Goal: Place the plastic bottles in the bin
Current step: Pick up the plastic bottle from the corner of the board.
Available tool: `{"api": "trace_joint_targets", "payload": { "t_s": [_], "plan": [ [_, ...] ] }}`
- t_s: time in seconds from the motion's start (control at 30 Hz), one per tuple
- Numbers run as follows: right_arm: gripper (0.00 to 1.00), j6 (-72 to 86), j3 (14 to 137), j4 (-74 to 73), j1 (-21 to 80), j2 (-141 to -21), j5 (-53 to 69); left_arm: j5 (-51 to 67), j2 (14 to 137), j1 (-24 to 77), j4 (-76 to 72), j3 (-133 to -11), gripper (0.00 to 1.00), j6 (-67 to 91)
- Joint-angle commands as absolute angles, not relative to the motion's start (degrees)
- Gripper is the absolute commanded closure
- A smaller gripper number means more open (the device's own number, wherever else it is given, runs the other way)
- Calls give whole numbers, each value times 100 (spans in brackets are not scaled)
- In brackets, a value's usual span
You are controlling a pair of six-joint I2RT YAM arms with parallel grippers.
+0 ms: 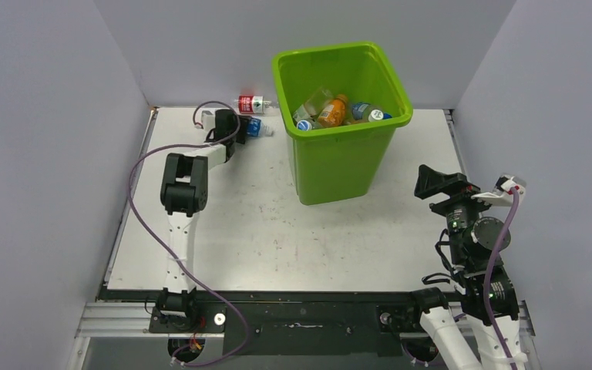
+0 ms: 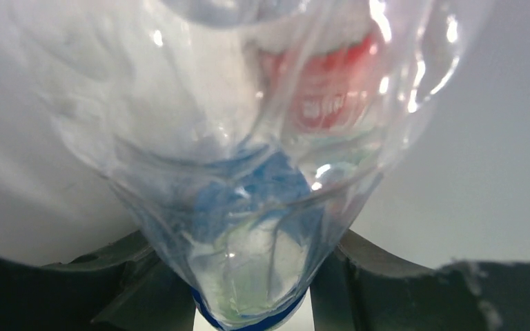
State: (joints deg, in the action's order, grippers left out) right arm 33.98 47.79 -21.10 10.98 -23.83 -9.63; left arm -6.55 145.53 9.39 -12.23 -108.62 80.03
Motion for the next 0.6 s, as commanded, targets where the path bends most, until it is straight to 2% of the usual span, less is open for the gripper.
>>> {"api": "trace_joint_targets", "payload": {
  "t_s": [0.0, 0.23, 0.43, 0.57],
  "plan": [
    [10, 3261, 5151, -1936, 1143, -2499, -783, -503, 12974, 707, -2528, -9457, 71, 7819],
    [10, 3164, 5686, -1764, 1174, -2616, -154, -280, 10291, 339, -3033, -7749, 73, 7182],
    [10, 3204, 6129, -1266, 1245, -2890, 721, 156, 8034, 277, -2722, -7045, 74, 6299],
    [10, 3328, 6594, -763, 1297, -3304, 1808, 913, 7201, 379, -2713, -7050, 76, 6158]
  ]
}}
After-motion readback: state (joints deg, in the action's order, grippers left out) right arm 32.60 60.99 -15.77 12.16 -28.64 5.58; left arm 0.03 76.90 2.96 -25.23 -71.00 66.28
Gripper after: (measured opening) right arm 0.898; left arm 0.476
